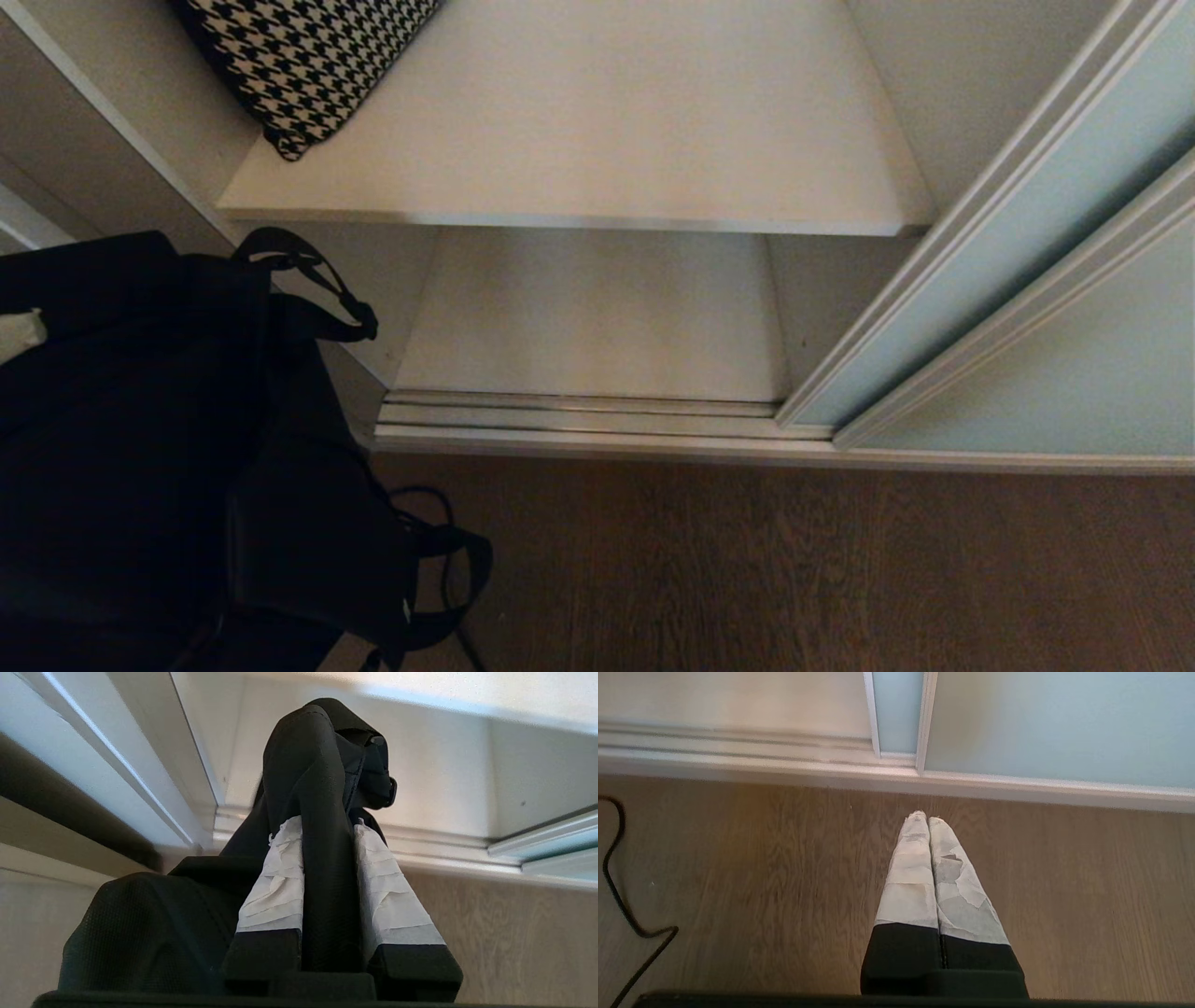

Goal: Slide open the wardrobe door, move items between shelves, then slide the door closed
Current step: Place the pillow on the lower shelf

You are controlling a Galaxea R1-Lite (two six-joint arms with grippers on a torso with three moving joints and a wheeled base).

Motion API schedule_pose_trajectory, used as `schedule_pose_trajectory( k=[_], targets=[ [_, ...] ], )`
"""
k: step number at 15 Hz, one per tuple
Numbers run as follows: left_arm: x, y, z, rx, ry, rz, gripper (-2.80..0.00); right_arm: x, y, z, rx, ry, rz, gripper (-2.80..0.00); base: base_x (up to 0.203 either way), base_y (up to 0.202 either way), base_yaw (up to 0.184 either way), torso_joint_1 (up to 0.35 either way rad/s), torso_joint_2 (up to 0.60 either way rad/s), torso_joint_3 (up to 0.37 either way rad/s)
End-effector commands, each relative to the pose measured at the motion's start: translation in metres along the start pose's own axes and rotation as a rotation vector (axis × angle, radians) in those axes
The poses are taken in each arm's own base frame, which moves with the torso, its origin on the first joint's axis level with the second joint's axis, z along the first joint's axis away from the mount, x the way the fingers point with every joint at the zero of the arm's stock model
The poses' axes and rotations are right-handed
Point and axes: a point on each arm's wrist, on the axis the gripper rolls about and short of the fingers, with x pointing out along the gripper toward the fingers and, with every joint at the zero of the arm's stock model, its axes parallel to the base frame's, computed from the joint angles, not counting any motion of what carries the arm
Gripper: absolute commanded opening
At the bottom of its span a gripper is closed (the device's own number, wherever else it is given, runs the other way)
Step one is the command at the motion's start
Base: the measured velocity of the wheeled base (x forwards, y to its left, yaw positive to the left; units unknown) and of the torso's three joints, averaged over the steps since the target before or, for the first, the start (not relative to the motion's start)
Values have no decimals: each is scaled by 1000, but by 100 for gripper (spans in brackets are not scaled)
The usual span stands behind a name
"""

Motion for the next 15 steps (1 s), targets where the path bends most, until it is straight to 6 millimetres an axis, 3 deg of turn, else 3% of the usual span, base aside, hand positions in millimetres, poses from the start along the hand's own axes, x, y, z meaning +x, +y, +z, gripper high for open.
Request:
schedule_pose_trajectory(
  k=[1, 15],
  targets=[
    [5, 1, -3, -11, 22, 2, -280, 0, 0, 0, 1, -2, 1, -280, 0, 0, 0, 4, 7, -213],
    [17, 2, -11, -41, 77, 8, -280, 0, 0, 0, 1, -2, 1, -280, 0, 0, 0, 2, 2, -195]
  ],
)
